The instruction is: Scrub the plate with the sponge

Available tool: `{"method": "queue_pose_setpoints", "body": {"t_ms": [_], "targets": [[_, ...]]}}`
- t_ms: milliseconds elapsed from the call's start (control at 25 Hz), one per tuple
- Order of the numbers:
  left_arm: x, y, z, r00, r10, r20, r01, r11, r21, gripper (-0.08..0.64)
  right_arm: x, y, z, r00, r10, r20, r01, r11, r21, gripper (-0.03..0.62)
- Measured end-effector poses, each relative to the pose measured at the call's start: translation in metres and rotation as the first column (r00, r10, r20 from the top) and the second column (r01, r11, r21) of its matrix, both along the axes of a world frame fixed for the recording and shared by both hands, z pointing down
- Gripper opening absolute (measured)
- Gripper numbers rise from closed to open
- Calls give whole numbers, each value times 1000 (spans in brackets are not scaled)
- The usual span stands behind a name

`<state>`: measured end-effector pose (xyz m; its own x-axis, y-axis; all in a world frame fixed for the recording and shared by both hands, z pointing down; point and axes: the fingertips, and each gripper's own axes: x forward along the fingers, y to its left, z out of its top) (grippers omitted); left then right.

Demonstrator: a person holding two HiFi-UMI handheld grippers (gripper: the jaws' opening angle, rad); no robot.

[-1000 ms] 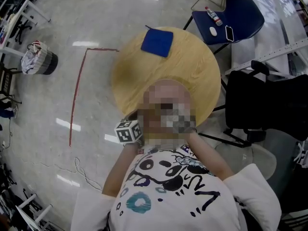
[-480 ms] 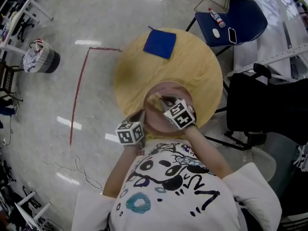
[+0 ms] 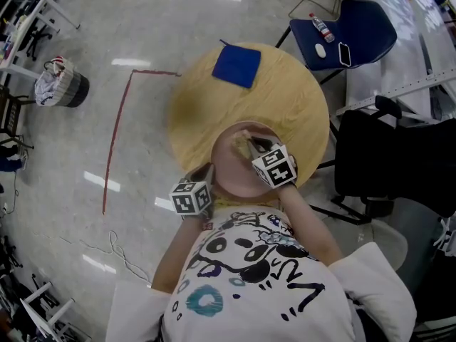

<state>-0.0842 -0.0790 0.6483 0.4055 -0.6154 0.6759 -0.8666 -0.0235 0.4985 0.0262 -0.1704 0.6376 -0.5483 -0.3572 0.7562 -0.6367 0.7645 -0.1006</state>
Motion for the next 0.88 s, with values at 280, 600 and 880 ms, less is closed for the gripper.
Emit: {"method": "queue_pose_setpoints", "body": {"t_ms": [280,600,880], "targets": [[-8,3,-12,1000,26,-14,-25,999,42,43,23,-2,-29,998,49,26,-50,998,41,43],[-21,-3,-58,996,71,55,-78,986,151,41,28,4,-95,981,60,184,-82,990,115,43],[-7,-30,-145,989,145,20,-142,917,374,17,24,13,-203,875,-32,484,-107,961,257,43]]}}
